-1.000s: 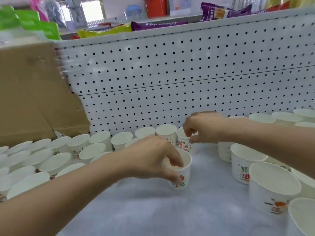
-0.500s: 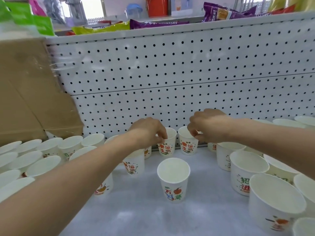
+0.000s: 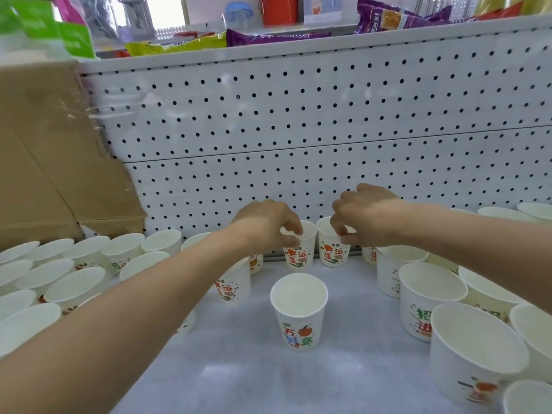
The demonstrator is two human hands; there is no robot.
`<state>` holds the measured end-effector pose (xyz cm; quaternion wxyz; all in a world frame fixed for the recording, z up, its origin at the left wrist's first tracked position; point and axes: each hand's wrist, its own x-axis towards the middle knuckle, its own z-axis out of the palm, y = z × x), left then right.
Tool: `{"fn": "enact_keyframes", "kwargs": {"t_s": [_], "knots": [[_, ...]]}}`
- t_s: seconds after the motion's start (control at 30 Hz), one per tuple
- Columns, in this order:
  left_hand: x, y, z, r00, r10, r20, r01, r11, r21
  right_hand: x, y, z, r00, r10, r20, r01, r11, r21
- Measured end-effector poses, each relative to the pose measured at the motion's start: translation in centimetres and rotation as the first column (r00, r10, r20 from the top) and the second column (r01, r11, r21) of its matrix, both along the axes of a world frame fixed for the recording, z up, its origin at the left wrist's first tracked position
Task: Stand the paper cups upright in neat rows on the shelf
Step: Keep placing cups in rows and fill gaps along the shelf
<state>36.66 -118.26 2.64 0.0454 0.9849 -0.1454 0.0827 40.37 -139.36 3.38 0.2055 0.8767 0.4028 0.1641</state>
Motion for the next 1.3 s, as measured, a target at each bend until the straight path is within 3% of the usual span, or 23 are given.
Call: {"fn": "enact_keyframes", "kwargs": {"t_s": [0.1, 0.17, 0.23, 0.27, 0.33, 0.4, 0.6, 0.9, 1.3], "knots": [[-1.8, 2.0, 2.0, 0.998, 0.000, 0.067, 0.013, 0.981, -0.193, -0.8, 0.0, 0.9, 0.999, -0.025, -0.030, 0.029, 0.990, 0.135], [-3.3, 4.1, 3.1, 0.996, 0.023, 0.091, -0.003, 0.976, -0.218, -1.9, 0.3, 1.6, 0.997, 0.005, -0.082, 0.017, 0.965, 0.263], [-4.9, 6.1, 3.5, 0.998, 0.067, -0.013, -0.068, 0.985, -0.160, -3.4, 1.0, 1.9, 0.946, 0.099, -0.308, 0.031, 0.920, 0.391], [-5.6, 6.8, 3.4, 0.991, 0.096, -0.097, -0.107, 0.989, -0.106, -4.4, 1.5, 2.0, 0.879, 0.158, -0.450, 0.058, 0.901, 0.430], [-6.6, 7.7, 2.7, 0.965, 0.138, -0.225, -0.144, 0.990, -0.008, -6.3, 2.6, 2.0, 0.750, 0.201, -0.630, 0.078, 0.919, 0.386], [-6.8, 8.1, 2.0, 0.958, 0.143, -0.247, -0.144, 0.989, 0.016, -7.7, 3.5, 1.6, 0.706, 0.172, -0.687, 0.042, 0.958, 0.283], [-5.9, 8.0, 1.5, 0.969, 0.099, -0.225, -0.096, 0.995, 0.021, -8.8, 4.2, 0.9, 0.762, 0.123, -0.636, 0.036, 0.972, 0.231], [-5.5, 4.7, 0.6, 0.974, -0.002, -0.227, -0.002, 1.000, -0.018, -6.4, 0.6, 0.8, 0.833, -0.042, -0.551, 0.189, 0.959, 0.212], [-5.2, 0.1, -0.3, 0.982, 0.011, -0.187, -0.030, 0.994, -0.100, -5.9, -1.1, 0.9, 0.905, -0.121, -0.408, 0.214, 0.959, 0.189]]}}
